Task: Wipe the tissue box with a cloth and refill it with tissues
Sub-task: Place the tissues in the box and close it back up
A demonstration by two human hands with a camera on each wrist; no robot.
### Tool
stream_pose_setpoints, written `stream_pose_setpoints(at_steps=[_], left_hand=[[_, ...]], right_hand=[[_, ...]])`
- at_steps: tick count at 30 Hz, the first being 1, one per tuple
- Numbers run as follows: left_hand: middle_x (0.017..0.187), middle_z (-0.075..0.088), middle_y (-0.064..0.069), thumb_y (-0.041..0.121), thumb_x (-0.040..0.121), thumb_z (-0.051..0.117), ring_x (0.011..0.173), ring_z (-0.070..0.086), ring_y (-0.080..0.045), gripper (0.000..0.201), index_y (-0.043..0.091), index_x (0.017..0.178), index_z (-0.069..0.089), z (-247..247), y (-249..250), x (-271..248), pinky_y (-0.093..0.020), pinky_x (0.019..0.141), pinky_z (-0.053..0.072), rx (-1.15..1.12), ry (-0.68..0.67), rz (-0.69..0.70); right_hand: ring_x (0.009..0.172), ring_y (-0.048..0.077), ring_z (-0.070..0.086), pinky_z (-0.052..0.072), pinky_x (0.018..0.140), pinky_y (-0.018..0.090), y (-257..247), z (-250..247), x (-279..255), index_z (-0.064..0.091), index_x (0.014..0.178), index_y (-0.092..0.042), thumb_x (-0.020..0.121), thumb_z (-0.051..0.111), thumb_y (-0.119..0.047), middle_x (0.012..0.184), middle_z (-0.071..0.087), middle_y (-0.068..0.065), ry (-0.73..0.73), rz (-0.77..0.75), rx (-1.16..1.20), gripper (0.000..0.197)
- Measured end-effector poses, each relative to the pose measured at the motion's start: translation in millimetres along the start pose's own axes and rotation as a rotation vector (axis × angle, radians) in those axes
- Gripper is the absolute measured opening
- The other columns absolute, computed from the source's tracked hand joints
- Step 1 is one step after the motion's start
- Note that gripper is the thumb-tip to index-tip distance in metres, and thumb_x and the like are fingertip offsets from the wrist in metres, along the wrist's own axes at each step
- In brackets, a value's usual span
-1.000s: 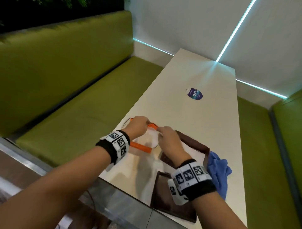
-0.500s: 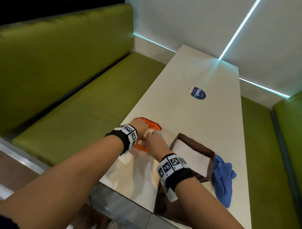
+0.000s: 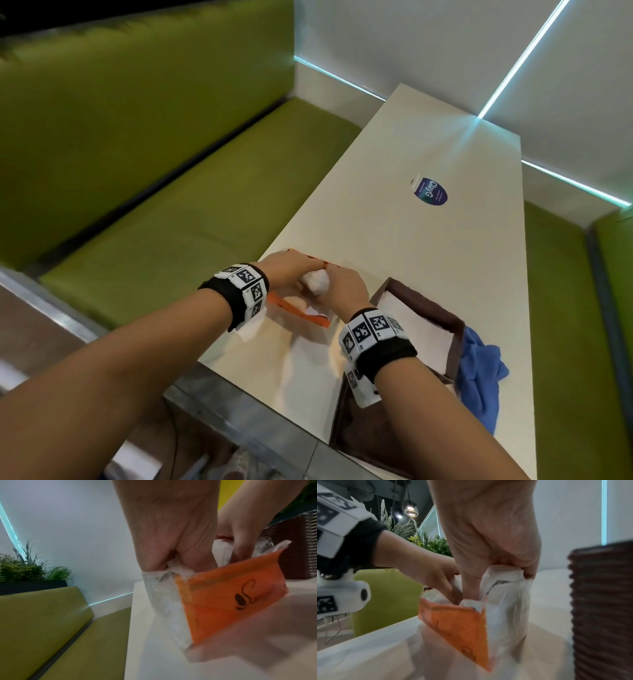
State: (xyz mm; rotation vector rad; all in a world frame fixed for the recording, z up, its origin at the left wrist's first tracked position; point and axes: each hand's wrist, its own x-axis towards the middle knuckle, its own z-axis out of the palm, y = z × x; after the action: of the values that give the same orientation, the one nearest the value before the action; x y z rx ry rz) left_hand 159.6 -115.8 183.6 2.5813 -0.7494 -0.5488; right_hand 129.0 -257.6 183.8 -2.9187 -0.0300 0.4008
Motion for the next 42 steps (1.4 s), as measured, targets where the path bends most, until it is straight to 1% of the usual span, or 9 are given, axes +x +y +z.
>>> stream_pose_setpoints(at_steps=[3, 7, 12, 16, 20, 26, 32, 37, 42], left_hand=[[0.103, 0.065, 0.004, 0.024, 0.083, 0.066, 0.094, 0.060, -0.020, 0.026, 0.028, 0.106, 0.055, -3.3, -2.3, -3.6, -0.030, 0.074, 0.046, 0.003, 0.020, 0.037], [0.100, 0.062, 0.001, 0.019, 0.077, 0.068, 0.087, 0.058, -0.020, 0.039, 0.021, 0.114, 0.055, -17.7, -0.9, -6.5, -0.027, 0.062, 0.040, 0.069, -0.074, -0.040], [0.095, 0.067, 0.001, 0.021, 0.070, 0.080, 0.089, 0.060, -0.019, 0.035, 0.019, 0.100, 0.063, -29.1, -10.2, -3.3, -0.032, 0.072, 0.049, -0.083, 0.021, -0.094], [0.099, 0.066, 0.003, 0.020, 0.062, 0.090, 0.090, 0.059, -0.014, 0.053, 0.019, 0.107, 0.062, -34.3, -20.0, -3.5, -0.020, 0.068, 0.044, -0.434, 0.174, -0.096], [0.105, 0.068, -0.001, 0.011, 0.061, 0.091, 0.093, 0.064, -0.013, 0.066, 0.015, 0.116, 0.056, -32.7, -23.0, -7.6, -0.024, 0.081, 0.052, -0.749, 0.228, -0.091], [0.118, 0.058, 0.003, 0.016, 0.066, 0.088, 0.098, 0.060, -0.005, 0.073, 0.024, 0.125, 0.047, -33.3, -17.7, -14.4, -0.012, 0.078, 0.051, -0.886, 0.336, -0.111], [0.123, 0.064, -0.006, 0.030, 0.056, 0.092, 0.111, 0.065, -0.019, 0.085, 0.021, 0.128, 0.046, -42.8, -11.0, -19.0, -0.034, 0.091, 0.056, -1.074, 0.353, -0.083], [0.114, 0.065, -0.001, 0.010, 0.075, 0.081, 0.095, 0.067, -0.010, 0.070, 0.015, 0.133, 0.043, -55.3, 1.2, -22.3, -0.019, 0.072, 0.058, -1.095, 0.404, -0.064], [0.111, 0.063, -0.001, 0.011, 0.078, 0.079, 0.088, 0.066, -0.010, 0.066, 0.017, 0.133, 0.043, -63.9, 10.1, -24.2, -0.020, 0.066, 0.058, -1.136, 0.448, -0.074]], right_hand=[[0.084, 0.027, 0.067, 0.042, 0.062, 0.029, 0.3, -8.8, -1.3, 0.057, 0.075, -0.018, 0.071, 0.072, -0.027, 0.079, 0.065, 0.003, -0.059, 0.039, 0.077, 0.018], [0.093, 0.029, 0.065, 0.038, 0.066, 0.027, 7.8, -13.2, -7.9, 0.064, 0.094, -0.011, 0.072, 0.073, -0.025, 0.094, 0.069, 0.009, -0.001, 0.048, 0.180, 0.028], [0.096, 0.028, 0.060, 0.035, 0.062, 0.027, 15.1, -20.7, -16.0, 0.057, 0.102, -0.009, 0.072, 0.076, -0.023, 0.091, 0.058, 0.003, 0.034, 0.110, 0.405, 0.038], [0.099, 0.025, 0.061, 0.045, 0.072, 0.028, 18.7, -25.8, -19.1, 0.060, 0.110, -0.008, 0.072, 0.079, -0.022, 0.104, 0.066, 0.006, 0.094, 0.147, 0.653, 0.045], [0.090, 0.020, 0.058, 0.038, 0.058, 0.019, 19.2, -26.3, -24.2, 0.059, 0.105, -0.013, 0.072, 0.079, -0.020, 0.097, 0.063, 0.000, 0.138, 0.152, 0.811, 0.039], [0.091, 0.017, 0.063, 0.049, 0.071, 0.026, 19.2, -30.2, -35.1, 0.059, 0.109, -0.015, 0.073, 0.079, -0.016, 0.100, 0.066, -0.003, 0.201, 0.143, 1.052, 0.041], [0.103, 0.018, 0.062, 0.054, 0.088, 0.039, 19.3, -36.0, -37.8, 0.051, 0.118, -0.019, 0.069, 0.084, -0.020, 0.111, 0.064, -0.001, 0.315, 0.139, 1.244, 0.059], [0.106, 0.023, 0.065, 0.055, 0.090, 0.044, 14.8, -42.0, -38.6, 0.051, 0.124, -0.018, 0.058, 0.090, -0.026, 0.117, 0.066, 0.004, 0.322, 0.160, 1.432, 0.077], [0.099, 0.028, 0.071, 0.058, 0.083, 0.043, 14.3, -50.3, -41.6, 0.063, 0.116, -0.009, 0.072, 0.083, -0.009, 0.109, 0.073, 0.011, 0.234, 0.155, 1.748, 0.048]])
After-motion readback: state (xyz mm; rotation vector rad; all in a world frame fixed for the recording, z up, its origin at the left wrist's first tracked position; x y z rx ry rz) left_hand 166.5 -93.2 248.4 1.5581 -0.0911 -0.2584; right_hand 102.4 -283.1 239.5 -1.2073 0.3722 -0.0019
